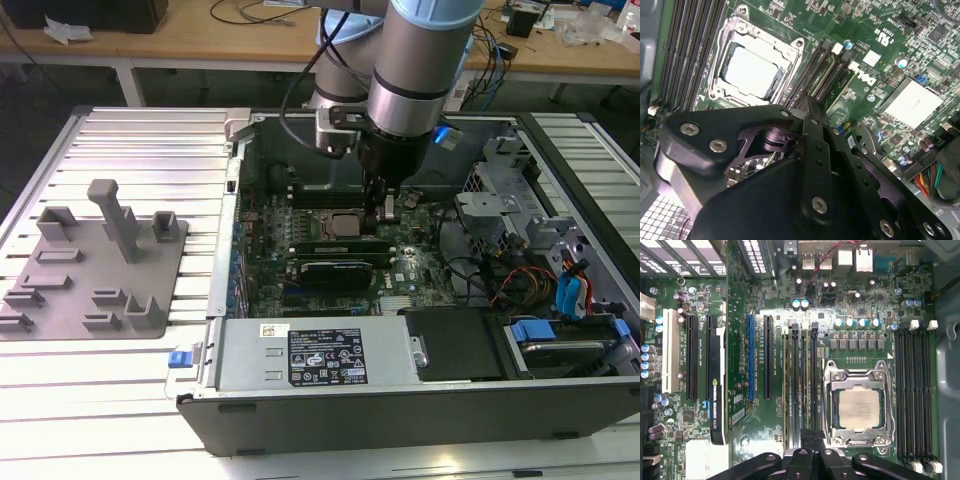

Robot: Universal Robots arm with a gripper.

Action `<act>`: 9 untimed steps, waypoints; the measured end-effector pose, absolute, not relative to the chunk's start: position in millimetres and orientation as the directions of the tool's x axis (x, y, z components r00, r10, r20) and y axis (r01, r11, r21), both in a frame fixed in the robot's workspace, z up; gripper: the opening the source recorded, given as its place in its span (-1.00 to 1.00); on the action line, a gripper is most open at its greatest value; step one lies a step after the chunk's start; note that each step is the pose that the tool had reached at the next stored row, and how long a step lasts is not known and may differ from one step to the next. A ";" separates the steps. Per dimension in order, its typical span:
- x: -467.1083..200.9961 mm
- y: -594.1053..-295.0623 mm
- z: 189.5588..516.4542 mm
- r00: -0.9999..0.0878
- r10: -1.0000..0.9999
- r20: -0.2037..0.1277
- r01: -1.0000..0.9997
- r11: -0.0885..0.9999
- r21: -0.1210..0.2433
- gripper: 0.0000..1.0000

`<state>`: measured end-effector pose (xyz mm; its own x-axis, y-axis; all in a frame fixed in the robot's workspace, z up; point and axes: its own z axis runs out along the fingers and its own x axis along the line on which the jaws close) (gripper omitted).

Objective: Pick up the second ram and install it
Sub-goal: 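Press down the second ram until it locks into place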

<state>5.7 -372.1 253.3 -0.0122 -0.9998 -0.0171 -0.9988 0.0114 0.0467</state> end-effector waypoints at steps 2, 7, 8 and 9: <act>10.4 -372.1 253.3 -0.012 -1.000 -0.017 -0.999 0.012 0.047 -0.84; 23.2 -372.1 253.2 -0.012 -1.000 -0.017 -0.999 0.012 0.047 -0.84; 25.8 -372.1 253.2 -0.012 -1.000 -0.017 -0.999 0.012 0.047 -0.84; 29.0 -372.1 253.1 -0.012 -1.000 -0.017 -0.999 0.011 0.047 -0.84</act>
<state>29.0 -372.1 253.1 -0.0123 -0.9998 -0.0174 -0.9988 0.0114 0.0467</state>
